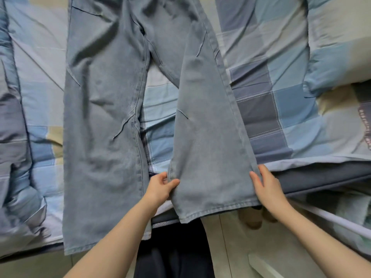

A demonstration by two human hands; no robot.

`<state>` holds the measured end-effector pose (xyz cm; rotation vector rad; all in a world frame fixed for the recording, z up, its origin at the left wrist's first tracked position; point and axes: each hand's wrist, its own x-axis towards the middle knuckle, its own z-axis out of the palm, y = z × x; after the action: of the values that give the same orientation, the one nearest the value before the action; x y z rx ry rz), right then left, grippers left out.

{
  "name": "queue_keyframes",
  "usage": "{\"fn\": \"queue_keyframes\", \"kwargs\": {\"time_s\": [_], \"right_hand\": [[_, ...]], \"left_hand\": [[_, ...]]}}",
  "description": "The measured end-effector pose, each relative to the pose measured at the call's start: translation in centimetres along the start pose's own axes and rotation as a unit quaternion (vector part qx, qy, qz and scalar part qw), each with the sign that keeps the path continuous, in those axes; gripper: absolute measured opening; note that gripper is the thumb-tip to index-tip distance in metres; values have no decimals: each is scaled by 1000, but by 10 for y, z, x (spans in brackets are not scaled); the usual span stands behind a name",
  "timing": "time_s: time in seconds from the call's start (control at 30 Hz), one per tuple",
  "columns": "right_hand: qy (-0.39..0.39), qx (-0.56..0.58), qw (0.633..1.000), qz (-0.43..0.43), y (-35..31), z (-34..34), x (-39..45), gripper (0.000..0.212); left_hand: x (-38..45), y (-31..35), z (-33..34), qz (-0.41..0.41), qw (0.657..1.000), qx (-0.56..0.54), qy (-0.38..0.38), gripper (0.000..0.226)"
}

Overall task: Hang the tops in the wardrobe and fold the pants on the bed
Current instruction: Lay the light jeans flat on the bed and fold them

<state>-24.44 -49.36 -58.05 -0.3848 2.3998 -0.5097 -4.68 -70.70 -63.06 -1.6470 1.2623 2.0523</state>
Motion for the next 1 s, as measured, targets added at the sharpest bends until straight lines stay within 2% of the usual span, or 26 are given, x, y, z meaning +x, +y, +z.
{"fn": "queue_keyframes", "kwargs": {"time_s": [0.17, 0.33, 0.43, 0.5, 0.63, 0.77, 0.87, 0.93, 1.0], "right_hand": [[-23, 0, 999, 35, 33, -3, -44, 7], [-24, -61, 990, 122, 58, 8, -42, 11], [-105, -149, 959, 215, 69, 17, -25, 11], [-146, -211, 939, 228, 68, 19, -10, 17], [-89, -187, 968, 144, 10, 18, 30, 28], [-48, -98, 993, -36, -88, 34, 81, 24], [-58, -63, 985, -152, -163, 57, 120, 17], [-58, -61, 976, -202, -212, 78, 150, 19], [-41, -89, 971, -220, -248, 101, 180, 28]], "left_hand": [[-15, -26, 11, -8, 994, 95, -48, 16], [-20, -45, 22, -70, 983, 169, -26, 11], [-14, -48, 16, -87, 961, 260, -33, 8], [-7, -38, 7, -76, 958, 274, -28, 14], [21, 9, -23, -26, 976, 214, -8, 20], [47, 77, -56, 70, 978, 185, 67, 22], [70, 129, -75, 165, 941, 249, 157, 12], [91, 154, -87, 189, 911, 314, 191, 2], [112, 171, -90, 183, 892, 364, 196, 20]]}}
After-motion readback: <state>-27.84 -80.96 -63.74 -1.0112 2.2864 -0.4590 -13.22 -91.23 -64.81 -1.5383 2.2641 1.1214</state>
